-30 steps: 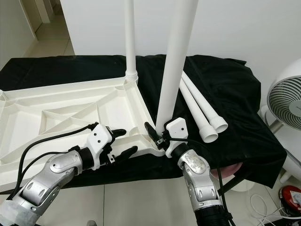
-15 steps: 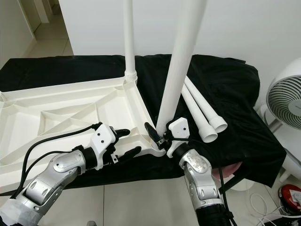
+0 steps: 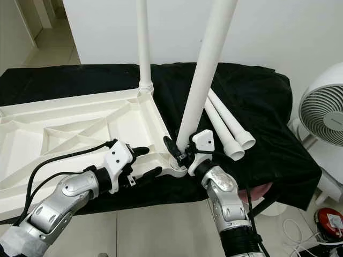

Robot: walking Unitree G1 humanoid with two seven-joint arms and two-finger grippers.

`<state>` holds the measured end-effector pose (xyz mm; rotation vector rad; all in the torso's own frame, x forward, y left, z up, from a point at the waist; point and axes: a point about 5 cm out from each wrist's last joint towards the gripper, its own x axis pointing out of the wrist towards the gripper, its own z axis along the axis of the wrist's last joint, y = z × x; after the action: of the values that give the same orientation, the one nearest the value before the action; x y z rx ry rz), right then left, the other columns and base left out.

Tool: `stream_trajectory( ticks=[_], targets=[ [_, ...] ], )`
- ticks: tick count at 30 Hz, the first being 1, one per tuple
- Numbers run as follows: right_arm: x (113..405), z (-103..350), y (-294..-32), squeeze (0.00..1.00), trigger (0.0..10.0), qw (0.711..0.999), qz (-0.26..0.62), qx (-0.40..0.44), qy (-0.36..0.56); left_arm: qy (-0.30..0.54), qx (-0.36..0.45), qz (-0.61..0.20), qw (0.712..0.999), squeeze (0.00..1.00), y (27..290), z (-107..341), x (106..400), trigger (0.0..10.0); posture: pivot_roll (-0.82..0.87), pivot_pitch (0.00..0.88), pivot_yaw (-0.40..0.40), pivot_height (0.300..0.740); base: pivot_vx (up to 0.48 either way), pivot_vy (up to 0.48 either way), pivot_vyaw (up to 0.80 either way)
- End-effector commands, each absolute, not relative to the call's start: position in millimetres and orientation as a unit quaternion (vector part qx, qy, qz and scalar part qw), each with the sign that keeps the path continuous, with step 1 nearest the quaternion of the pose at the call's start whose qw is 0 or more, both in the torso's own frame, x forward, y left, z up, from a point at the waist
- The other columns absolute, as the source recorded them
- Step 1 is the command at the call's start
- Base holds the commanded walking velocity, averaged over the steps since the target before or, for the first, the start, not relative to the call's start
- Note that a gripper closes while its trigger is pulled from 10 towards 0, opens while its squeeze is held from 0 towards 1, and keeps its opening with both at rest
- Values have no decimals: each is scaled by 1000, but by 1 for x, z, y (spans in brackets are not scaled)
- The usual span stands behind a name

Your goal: Building children table

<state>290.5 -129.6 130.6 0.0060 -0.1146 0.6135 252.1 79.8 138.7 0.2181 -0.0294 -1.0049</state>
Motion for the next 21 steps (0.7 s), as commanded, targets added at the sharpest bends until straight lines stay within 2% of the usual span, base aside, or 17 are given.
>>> stream_trajectory(
  ticks=[1, 7, 16, 21],
  targets=[
    [291, 111, -131, 0, 10000, 955, 297, 17, 2, -14, 109, -523, 845, 0, 76, 141, 247, 10000, -48, 0, -17, 740, 0, 0, 0],
    [293, 106, -136, 0, 10000, 961, 270, 53, 23, -16, 110, -524, 845, 0, 75, 142, 247, 10000, -45, 0, -20, 740, 0, 0, 0],
    [290, 97, -141, 0, 10000, 967, 245, 56, 30, -18, 110, -523, 845, 0, 75, 142, 247, 10000, -45, 0, -19, 740, 0, 0, 0],
    [285, 99, -138, 0, 10000, 969, 245, 37, 4, -18, 110, -522, 845, 0, 75, 142, 247, 10000, -46, 0, -18, 740, 0, 0, 0]
  ],
)
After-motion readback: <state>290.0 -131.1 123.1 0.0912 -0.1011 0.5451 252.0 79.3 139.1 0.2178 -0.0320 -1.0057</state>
